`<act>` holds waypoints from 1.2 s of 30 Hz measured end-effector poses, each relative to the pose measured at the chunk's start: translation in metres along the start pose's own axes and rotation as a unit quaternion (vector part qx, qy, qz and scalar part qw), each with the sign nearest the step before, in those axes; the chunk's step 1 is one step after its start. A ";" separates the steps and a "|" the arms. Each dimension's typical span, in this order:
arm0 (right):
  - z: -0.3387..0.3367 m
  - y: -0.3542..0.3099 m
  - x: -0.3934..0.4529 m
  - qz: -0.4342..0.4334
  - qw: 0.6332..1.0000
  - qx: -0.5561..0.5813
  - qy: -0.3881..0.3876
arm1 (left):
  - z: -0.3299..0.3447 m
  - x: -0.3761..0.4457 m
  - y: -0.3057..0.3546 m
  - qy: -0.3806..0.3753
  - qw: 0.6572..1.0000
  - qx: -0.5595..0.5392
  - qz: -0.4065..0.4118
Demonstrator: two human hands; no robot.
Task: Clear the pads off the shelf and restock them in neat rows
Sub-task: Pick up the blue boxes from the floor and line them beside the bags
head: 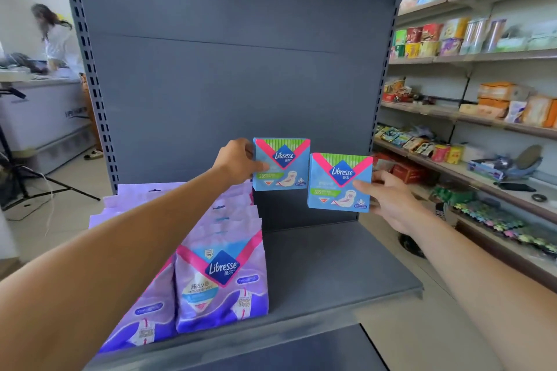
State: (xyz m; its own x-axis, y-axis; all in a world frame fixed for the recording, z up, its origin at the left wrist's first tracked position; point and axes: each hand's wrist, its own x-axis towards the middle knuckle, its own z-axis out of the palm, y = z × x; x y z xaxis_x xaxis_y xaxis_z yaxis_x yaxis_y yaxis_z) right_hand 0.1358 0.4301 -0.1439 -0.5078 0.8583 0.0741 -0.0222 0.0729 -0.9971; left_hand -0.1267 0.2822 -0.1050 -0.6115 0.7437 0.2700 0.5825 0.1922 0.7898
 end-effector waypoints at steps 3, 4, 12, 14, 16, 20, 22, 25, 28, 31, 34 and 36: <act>0.004 0.011 0.012 0.005 1.000 -0.003 -0.011 | 0.013 0.008 -0.011 -0.003 1.000 -0.008 -0.013; 0.005 0.014 0.016 0.006 1.000 -0.005 -0.016 | 0.018 0.011 -0.014 -0.005 1.000 -0.011 -0.017; 0.004 0.043 0.034 0.015 0.999 0.004 -0.037 | 0.052 0.023 -0.037 -0.041 0.999 0.025 -0.006; 0.005 0.052 0.038 0.023 0.999 -0.003 -0.047 | 0.058 0.024 -0.049 -0.064 0.996 0.054 0.026; 0.004 0.059 0.041 0.026 0.998 -0.013 -0.059 | 0.064 0.029 -0.060 -0.078 0.991 0.098 0.048; 0.002 0.069 0.052 0.023 0.998 0.003 -0.058 | 0.077 0.040 -0.075 -0.068 0.982 0.169 0.054; 0.003 0.077 0.056 0.028 0.998 0.005 -0.055 | 0.083 0.045 -0.080 -0.050 0.979 0.192 0.055; 0.006 0.093 0.061 0.041 0.997 0.002 -0.065 | 0.094 0.052 -0.087 -0.043 0.970 0.232 0.055; 0.007 0.108 0.065 0.056 0.996 0.004 -0.067 | 0.102 0.058 -0.095 -0.057 0.955 0.284 0.062; 0.007 0.120 0.070 0.066 0.996 0.012 -0.065 | 0.107 0.066 -0.100 -0.071 0.934 0.341 0.077; 0.008 0.130 0.075 0.070 0.995 0.010 -0.068 | 0.109 0.070 -0.105 -0.092 0.906 0.404 0.085; 0.009 0.136 0.077 0.073 0.995 0.009 -0.071 | 0.111 0.070 -0.107 -0.098 0.881 0.454 0.093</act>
State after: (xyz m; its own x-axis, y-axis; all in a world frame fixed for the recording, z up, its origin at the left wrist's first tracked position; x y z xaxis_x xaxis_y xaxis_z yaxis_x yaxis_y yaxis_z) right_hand 0.0861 0.5020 -0.2738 -0.6233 0.7786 -0.0728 0.0449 -0.0573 -0.9973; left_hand -0.1722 0.3842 -0.2317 -0.4083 0.8954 0.1775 0.9051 0.4224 -0.0485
